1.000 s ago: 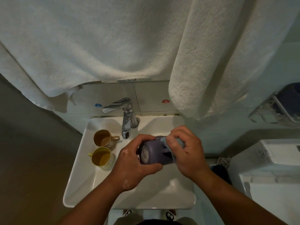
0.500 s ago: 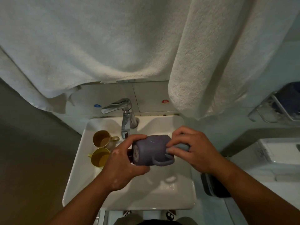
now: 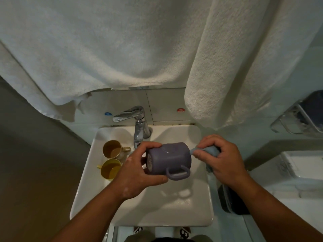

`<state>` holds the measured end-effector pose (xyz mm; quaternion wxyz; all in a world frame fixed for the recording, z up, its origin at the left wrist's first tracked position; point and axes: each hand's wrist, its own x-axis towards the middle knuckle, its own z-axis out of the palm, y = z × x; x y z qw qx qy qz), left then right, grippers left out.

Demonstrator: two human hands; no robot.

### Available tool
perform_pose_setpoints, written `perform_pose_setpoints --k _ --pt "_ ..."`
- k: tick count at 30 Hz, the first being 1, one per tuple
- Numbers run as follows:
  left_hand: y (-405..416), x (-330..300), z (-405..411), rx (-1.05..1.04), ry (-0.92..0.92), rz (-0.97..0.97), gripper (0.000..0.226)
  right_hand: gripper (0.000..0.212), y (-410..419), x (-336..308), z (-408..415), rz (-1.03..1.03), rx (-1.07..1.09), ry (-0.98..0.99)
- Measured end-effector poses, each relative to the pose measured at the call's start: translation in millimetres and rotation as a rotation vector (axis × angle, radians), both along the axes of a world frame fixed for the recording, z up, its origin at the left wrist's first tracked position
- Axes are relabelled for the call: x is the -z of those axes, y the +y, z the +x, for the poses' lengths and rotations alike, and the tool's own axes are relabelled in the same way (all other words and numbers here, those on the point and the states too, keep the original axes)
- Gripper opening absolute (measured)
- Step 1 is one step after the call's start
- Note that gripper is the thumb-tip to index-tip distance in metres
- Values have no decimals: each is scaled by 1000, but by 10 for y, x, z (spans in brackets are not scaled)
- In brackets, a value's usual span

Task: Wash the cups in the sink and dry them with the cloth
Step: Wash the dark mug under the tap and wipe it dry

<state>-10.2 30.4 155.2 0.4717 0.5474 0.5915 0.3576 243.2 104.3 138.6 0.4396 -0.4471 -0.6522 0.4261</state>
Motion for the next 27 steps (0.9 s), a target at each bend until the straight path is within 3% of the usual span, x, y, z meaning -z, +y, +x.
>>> perform_pose_setpoints --k 5,8,14,17,22,27 --pt "-26 45 53 31 54 14 80 19 -99 -171 -174 1 72 25" --pt "-33 69 118 10 69 30 91 16 -178 -233 -338 40 142 -12" --pt "-58 115 145 -82 134 59 86 6 -403 -5 -482 189 -16 -245" --pt "-100 133 154 -97 165 86 85 6 -316 30 -408 88 110 -242" --pt "-124 156 196 -104 194 104 88 7 -406 -27 -507 165 -6 -282" --pt "-143 162 197 -93 211 122 88 7 -374 37 -371 128 81 -254"
